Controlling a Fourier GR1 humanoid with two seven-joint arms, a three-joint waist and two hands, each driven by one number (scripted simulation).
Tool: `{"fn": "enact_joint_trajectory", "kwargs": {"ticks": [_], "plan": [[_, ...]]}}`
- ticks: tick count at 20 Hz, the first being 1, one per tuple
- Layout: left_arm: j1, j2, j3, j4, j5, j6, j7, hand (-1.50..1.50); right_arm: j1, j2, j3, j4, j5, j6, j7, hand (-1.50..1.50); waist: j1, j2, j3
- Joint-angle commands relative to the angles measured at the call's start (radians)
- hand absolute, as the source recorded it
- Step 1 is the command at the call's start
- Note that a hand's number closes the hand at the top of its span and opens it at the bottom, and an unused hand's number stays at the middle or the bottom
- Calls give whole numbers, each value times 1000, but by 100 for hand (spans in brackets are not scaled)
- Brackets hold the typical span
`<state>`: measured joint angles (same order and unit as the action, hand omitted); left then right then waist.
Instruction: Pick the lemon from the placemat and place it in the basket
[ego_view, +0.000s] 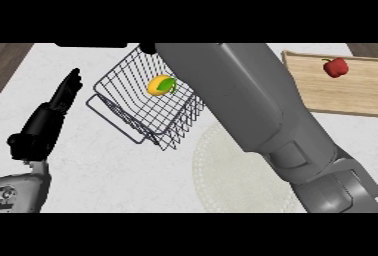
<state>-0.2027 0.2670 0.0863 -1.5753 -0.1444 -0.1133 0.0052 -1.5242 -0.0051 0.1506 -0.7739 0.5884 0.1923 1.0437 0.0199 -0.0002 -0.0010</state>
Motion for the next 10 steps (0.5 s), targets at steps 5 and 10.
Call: {"fn": "enact_joint_trajectory", "kwargs": {"ticks": [5, 10], "plan": [[-34, 5, 12, 16, 3, -8, 18, 0, 14, 5, -42, -32, -6, -227, -13, -150, -6, 3, 1], [-5, 10, 22, 15, 1, -5, -8, 0, -14, -32, -139, -79, 60, -482, 28, -150, -12, 2, 0]]}}
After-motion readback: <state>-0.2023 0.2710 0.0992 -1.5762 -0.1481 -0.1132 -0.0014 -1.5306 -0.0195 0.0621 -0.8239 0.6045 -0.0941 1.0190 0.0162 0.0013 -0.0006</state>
